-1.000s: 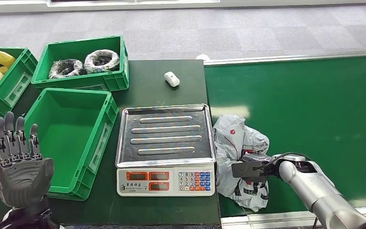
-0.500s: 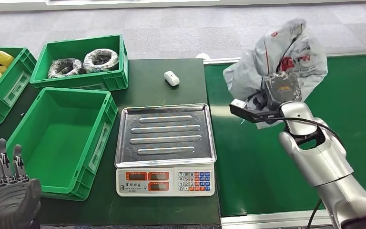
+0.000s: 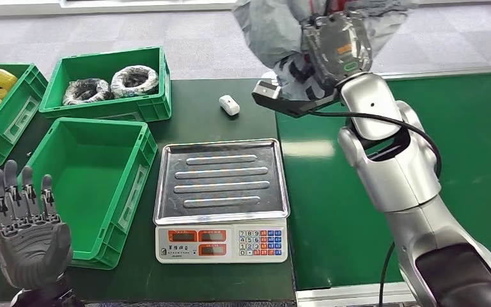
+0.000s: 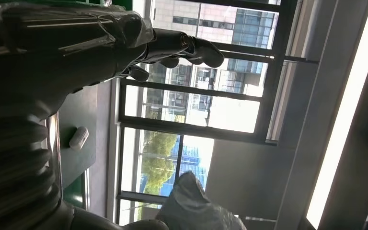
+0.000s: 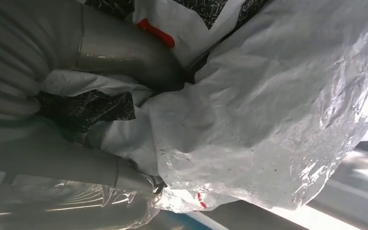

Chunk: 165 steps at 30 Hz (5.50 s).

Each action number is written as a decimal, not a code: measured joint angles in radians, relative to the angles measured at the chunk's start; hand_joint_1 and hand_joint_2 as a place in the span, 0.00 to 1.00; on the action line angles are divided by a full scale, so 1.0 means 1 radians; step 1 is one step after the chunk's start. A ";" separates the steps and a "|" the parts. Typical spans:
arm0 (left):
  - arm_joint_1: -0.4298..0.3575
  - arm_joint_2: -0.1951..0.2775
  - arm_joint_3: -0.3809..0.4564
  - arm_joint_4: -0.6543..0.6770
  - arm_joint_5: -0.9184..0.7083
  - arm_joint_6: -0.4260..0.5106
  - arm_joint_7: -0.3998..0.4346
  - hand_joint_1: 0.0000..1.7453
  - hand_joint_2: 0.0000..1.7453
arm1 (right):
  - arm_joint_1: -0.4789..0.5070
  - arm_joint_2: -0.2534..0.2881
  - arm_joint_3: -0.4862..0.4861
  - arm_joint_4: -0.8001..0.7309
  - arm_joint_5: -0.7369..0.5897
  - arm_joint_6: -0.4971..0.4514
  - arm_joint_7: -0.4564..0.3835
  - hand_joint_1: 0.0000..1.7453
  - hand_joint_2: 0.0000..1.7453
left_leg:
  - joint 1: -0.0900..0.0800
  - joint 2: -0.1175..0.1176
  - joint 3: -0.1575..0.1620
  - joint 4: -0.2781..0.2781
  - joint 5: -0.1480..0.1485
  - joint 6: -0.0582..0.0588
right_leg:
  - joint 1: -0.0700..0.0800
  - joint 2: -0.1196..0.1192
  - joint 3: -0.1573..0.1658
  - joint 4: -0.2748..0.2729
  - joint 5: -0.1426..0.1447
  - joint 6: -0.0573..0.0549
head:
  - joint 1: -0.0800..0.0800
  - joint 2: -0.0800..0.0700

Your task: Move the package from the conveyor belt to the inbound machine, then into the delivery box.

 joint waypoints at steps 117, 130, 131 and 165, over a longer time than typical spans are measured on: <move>-1.178 -0.087 -0.880 1.456 -1.488 0.095 0.542 0.63 1.00 | 0.650 0.046 -0.032 -0.586 -0.048 -0.372 0.082 0.00 1.00 | 0.000 -0.004 -0.007 0.005 0.003 0.001 | 0.000 -0.002 -0.005 0.000 0.005 0.001 | 0.000 0.000; -1.182 -0.087 -0.897 1.472 -1.484 0.104 0.539 0.93 1.00 | 0.660 0.048 -0.023 -0.593 -0.033 -0.379 0.082 0.00 1.00 | 0.000 -0.004 -0.007 0.005 0.003 0.001 | 0.000 -0.002 -0.004 0.000 0.005 0.001 | 0.000 0.000; -1.183 -0.087 -0.898 1.472 -1.483 0.105 0.540 0.93 1.00 | 0.660 0.048 -0.023 -0.593 -0.032 -0.379 0.082 0.00 1.00 | 0.000 -0.004 -0.007 0.005 0.003 0.001 | 0.000 -0.002 -0.004 0.000 0.005 0.001 | 0.000 0.000; -1.294 0.072 -0.571 1.212 -1.612 0.204 0.769 1.00 1.00 | 0.688 0.075 -0.023 -0.609 -0.005 -0.349 0.080 0.00 1.00 | 0.000 -0.004 -0.007 0.005 0.004 0.001 | 0.001 -0.002 -0.005 0.001 0.005 0.000 | 0.000 0.000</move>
